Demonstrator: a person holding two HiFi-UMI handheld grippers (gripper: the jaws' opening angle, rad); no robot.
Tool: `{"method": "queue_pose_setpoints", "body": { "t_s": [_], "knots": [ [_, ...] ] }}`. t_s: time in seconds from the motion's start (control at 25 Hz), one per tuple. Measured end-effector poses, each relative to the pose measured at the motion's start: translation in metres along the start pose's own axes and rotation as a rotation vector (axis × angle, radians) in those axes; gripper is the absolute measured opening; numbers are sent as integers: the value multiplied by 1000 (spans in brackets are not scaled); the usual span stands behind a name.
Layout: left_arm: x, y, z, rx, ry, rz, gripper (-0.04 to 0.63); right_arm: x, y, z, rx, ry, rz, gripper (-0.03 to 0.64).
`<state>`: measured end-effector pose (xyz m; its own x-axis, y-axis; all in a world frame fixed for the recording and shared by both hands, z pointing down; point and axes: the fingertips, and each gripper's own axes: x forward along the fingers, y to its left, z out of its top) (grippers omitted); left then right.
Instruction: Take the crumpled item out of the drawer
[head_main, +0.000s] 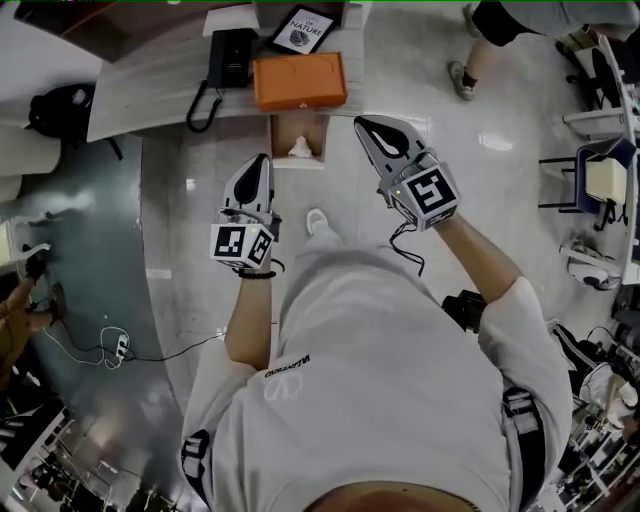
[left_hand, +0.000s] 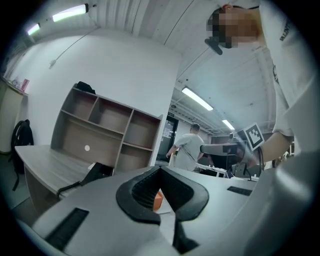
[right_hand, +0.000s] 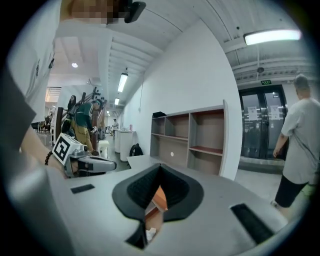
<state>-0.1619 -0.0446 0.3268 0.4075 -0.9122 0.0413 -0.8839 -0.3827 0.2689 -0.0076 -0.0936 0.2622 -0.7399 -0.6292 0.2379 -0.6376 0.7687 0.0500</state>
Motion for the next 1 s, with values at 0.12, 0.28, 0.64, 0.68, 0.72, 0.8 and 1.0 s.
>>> {"method": "queue_pose_setpoints", "body": {
  "t_s": [0.12, 0.28, 0.64, 0.68, 0.72, 0.8, 1.0],
  "knots": [
    [4, 15, -21, -22, 33, -5, 0, 16, 5, -19, 17, 29, -9, 1],
    [14, 29, -44, -45, 74, -7, 0, 32, 4, -35, 25, 59, -14, 0],
    [50, 47, -97, -83, 160, 38, 0, 72, -2, -101, 55, 152, 20, 2],
    [53, 47, -105, -84, 173, 49, 0, 76, -2, -113, 61, 172, 29, 1],
    [56, 47, -115, -85, 188, 57, 0, 80, -2, -125, 69, 192, 37, 2],
    [61, 47, -135, -83, 223, 67, 0, 89, 0, -151, 96, 230, 51, 2],
    [72, 48, -171, -92, 286, 92, 2, 104, 3, -204, 167, 292, 69, 1]
  ]
}}
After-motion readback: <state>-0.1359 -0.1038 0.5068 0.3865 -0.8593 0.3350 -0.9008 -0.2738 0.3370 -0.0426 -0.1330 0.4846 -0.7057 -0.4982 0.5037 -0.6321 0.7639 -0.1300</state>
